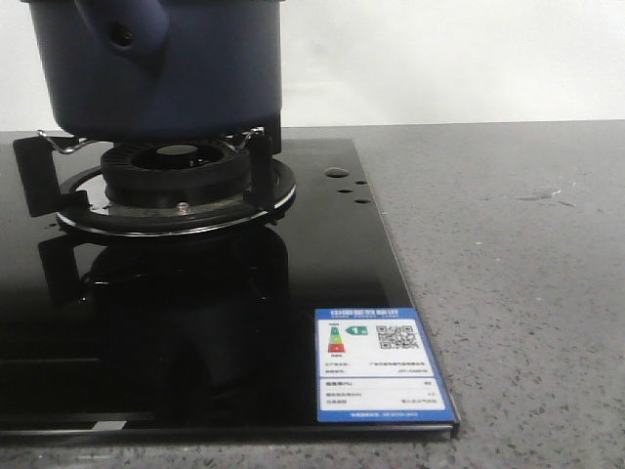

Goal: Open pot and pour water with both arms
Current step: 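Tilt the cup with the right gripper, pouring water into the saucepan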

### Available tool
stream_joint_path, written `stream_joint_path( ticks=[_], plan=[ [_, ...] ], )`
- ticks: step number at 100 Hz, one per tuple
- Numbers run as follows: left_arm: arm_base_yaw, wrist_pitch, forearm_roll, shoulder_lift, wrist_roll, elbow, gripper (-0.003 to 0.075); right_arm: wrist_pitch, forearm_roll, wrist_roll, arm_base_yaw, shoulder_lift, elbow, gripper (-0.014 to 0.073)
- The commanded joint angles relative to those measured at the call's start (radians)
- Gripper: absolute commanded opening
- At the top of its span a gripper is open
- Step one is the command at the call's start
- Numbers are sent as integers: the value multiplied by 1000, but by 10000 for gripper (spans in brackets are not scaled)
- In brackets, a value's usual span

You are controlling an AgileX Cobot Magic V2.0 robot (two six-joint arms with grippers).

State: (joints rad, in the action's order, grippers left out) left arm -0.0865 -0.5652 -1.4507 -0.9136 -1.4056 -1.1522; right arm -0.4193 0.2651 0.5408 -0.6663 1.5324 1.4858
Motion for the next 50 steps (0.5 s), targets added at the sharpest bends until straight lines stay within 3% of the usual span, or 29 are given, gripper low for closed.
stream_joint_path(
  ticks=[1, 50],
  plan=[
    [-7, 24, -68, 15, 11, -30, 250, 127, 51, 10, -6, -31, 42, 298],
    [-7, 24, -68, 15, 11, -30, 250, 252, 241, 10, -6, 21, 42, 298]
  ],
)
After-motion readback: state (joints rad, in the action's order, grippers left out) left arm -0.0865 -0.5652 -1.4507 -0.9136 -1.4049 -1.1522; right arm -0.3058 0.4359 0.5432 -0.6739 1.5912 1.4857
